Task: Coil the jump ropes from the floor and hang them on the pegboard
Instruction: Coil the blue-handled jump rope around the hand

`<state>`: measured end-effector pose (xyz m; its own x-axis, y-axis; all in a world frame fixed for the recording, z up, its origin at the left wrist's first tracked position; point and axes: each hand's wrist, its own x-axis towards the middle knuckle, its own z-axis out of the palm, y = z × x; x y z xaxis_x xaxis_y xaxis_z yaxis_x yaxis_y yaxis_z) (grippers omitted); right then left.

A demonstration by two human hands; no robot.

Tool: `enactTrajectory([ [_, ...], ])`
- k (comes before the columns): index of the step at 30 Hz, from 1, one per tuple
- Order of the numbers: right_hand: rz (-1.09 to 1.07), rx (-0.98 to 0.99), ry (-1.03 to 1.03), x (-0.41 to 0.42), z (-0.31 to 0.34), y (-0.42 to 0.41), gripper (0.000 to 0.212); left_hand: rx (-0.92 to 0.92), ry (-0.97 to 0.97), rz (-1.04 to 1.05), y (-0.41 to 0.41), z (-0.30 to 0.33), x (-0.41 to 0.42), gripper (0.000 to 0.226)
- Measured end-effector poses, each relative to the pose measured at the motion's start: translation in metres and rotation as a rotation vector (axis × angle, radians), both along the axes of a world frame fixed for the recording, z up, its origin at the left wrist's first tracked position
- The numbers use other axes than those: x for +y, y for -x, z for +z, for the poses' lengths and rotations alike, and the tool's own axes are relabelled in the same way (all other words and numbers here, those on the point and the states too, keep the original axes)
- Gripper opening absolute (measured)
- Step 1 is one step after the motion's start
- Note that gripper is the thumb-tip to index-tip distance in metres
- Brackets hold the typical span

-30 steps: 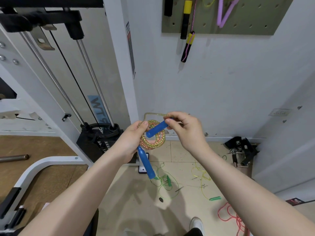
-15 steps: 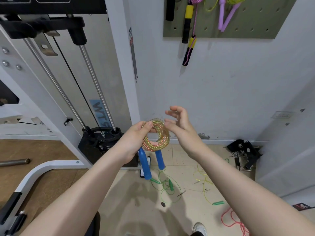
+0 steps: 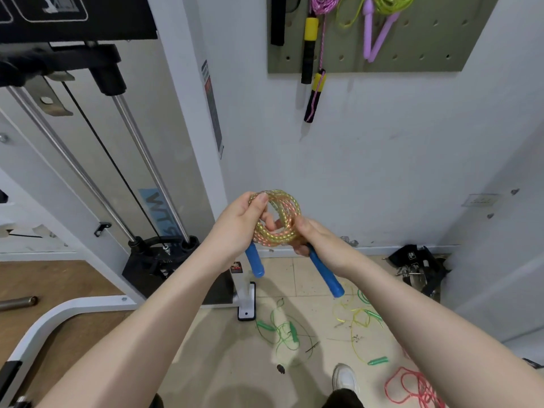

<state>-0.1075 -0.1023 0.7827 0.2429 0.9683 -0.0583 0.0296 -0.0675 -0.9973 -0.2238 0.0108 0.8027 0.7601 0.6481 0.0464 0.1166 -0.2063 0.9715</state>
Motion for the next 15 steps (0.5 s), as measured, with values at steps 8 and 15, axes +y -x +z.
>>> enactTrajectory([
  [8,0.017,0.030,0.100,0.027,-0.003,-0.080,0.085,0.040,-0.073,-0.033,-0.079,0.003,0.021,0.026],
  [15,-0.200,-0.080,-0.118,0.067,0.045,-0.182,0.043,0.069,-0.133,-0.061,-0.188,0.028,0.054,0.025],
])
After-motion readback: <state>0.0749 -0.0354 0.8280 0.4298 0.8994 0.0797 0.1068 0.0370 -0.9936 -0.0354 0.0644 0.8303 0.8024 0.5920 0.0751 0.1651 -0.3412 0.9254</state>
